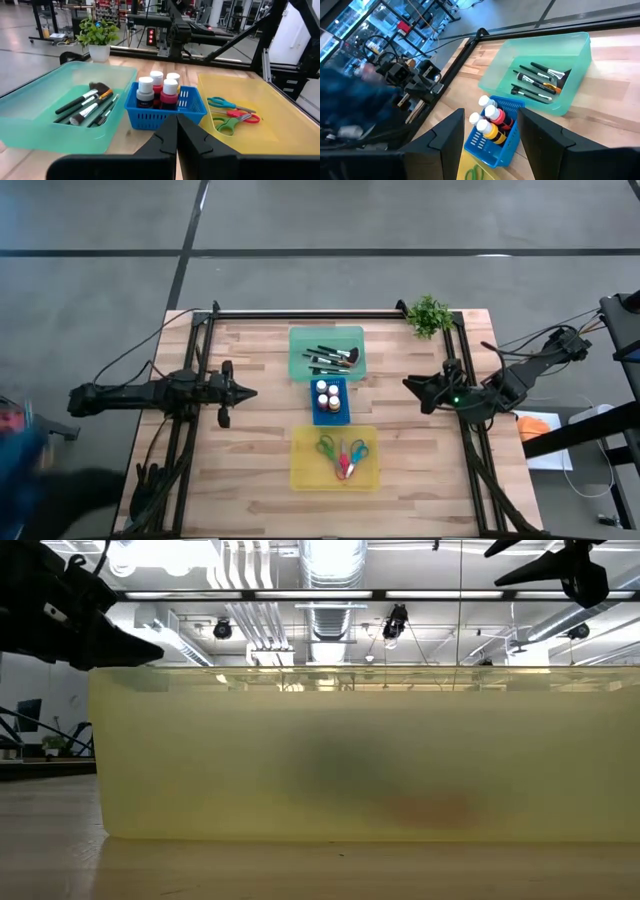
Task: Pick & Place Paint Supplies
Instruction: Return to Home Position
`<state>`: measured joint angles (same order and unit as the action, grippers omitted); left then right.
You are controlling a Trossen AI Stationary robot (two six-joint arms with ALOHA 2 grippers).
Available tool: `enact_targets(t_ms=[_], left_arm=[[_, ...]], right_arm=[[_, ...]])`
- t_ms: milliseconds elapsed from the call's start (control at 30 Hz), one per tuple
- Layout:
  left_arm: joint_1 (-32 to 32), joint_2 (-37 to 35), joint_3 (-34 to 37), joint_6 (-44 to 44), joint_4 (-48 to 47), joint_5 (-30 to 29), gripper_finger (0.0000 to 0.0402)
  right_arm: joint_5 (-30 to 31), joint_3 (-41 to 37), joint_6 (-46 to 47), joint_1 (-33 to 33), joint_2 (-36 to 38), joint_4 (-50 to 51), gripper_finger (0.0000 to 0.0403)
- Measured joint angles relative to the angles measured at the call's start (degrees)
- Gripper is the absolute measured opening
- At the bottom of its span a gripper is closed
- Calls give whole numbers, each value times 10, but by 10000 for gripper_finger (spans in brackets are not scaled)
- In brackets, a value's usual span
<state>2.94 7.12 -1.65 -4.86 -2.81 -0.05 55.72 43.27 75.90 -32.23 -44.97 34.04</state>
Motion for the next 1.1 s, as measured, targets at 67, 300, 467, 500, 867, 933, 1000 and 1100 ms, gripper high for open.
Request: enact_targets(t_ms=[67,300,467,500,867,933,1000,1100], left_arm=[[0,4,0,0,0,0,5],[0,25,0,1,0,0,29],[0,29,0,1,0,-1,35],[0,29,0,1,0,-1,36],[0,29,0,1,0,-1,37],[0,29,0,1,0,-1,37],[0,29,0,1,0,-1,37],[0,29,0,1,-1,-1,37]], right_arm=[[0,0,1,0,-1,0,180],[-1,0,-4,10,-3,-9,180],[-37,-4,-124,43,-20,-121,180],[-58,-4,-163,55,-27,-160,180],[-370,-5,-427,245,-153,-438,180],[-452,-5,-442,282,-187,-484,180],[-529,-5,-451,310,-217,-521,180],[-618,-6,-456,325,-236,-521,180]])
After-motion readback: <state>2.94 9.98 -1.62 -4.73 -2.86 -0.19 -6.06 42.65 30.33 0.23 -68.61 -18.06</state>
